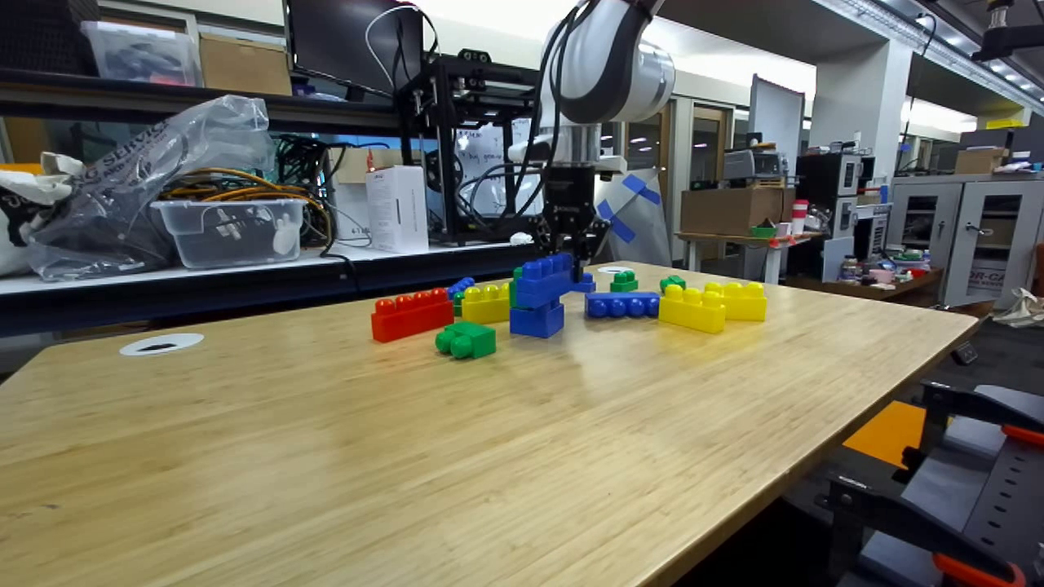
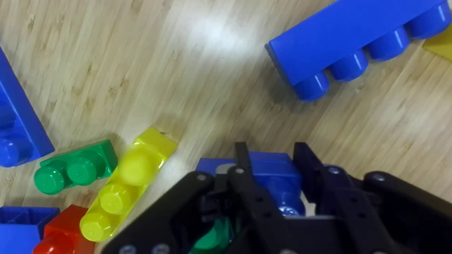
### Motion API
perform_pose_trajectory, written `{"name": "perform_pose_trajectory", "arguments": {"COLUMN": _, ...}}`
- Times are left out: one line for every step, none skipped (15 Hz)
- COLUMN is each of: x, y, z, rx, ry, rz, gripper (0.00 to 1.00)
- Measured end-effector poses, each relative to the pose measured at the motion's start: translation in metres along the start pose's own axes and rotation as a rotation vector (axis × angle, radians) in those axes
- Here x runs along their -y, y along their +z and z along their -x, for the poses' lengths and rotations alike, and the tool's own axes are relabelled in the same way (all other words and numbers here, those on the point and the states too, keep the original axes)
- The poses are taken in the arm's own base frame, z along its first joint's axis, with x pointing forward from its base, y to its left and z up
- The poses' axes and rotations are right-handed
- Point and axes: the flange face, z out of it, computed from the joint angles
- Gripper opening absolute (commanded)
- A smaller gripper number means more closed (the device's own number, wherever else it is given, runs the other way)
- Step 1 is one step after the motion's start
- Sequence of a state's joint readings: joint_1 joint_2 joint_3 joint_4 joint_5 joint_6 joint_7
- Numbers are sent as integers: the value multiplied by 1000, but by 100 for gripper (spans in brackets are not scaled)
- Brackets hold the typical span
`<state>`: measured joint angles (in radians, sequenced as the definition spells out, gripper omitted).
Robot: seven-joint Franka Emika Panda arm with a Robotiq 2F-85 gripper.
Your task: Remove the blue building block from the center left of the table and put it on the blue and green one
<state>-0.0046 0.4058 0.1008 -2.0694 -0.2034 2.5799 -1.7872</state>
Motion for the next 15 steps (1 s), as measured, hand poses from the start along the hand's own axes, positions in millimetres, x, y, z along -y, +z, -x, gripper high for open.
{"name": "perform_pose_trajectory", "arguments": {"x": 0, "y": 1, "z": -1, "rx": 0, "ry": -2, "rz": -1, "gripper": 11}}
{"name": "perform_pose_trajectory", "arguments": {"x": 0, "y": 2, "z": -2, "rx": 0, "ry": -5, "rz": -2, "gripper": 11}}
{"name": "perform_pose_trajectory", "arguments": {"x": -1, "y": 3, "z": -4, "rx": 1, "ry": -11, "rz": -4, "gripper": 11}}
{"name": "perform_pose_trajectory", "arguments": {"x": -1, "y": 4, "z": -5, "rx": 5, "ry": -24, "rz": -8, "gripper": 11}}
{"name": "perform_pose_trajectory", "arguments": {"x": -2, "y": 7, "z": -8, "rx": 13, "ry": -43, "rz": -15, "gripper": 11}}
{"name": "perform_pose_trajectory", "arguments": {"x": -2, "y": 11, "z": -9, "rx": 19, "ry": -61, "rz": -22, "gripper": 11}}
{"name": "perform_pose_trajectory", "arguments": {"x": -4, "y": 14, "z": -10, "rx": 25, "ry": -74, "rz": -26, "gripper": 11}}
{"name": "perform_pose_trajectory", "arguments": {"x": -6, "y": 16, "z": -10, "rx": 31, "ry": -84, "rz": -29, "gripper": 11}}
{"name": "perform_pose_trajectory", "arguments": {"x": -7, "y": 18, "z": -10, "rx": 35, "ry": -92, "rz": -31, "gripper": 11}}
{"name": "perform_pose_trajectory", "arguments": {"x": -8, "y": 19, "z": -9, "rx": 39, "ry": -99, "rz": -33, "gripper": 11}}
{"name": "perform_pose_trajectory", "arguments": {"x": -9, "y": 20, "z": -9, "rx": 43, "ry": -104, "rz": -34, "gripper": 11}}
{"name": "perform_pose_trajectory", "arguments": {"x": -10, "y": 20, "z": -9, "rx": 45, "ry": -107, "rz": -34, "gripper": 11}}
{"name": "perform_pose_trajectory", "arguments": {"x": -11, "y": 20, "z": -8, "rx": 47, "ry": -109, "rz": -34, "gripper": 11}}
{"name": "perform_pose_trajectory", "arguments": {"x": -11, "y": 20, "z": -7, "rx": 49, "ry": -110, "rz": -34, "gripper": 11}}
{"name": "perform_pose_trajectory", "arguments": {"x": -12, "y": 20, "z": -7, "rx": 50, "ry": -110, "rz": -33, "gripper": 11}}
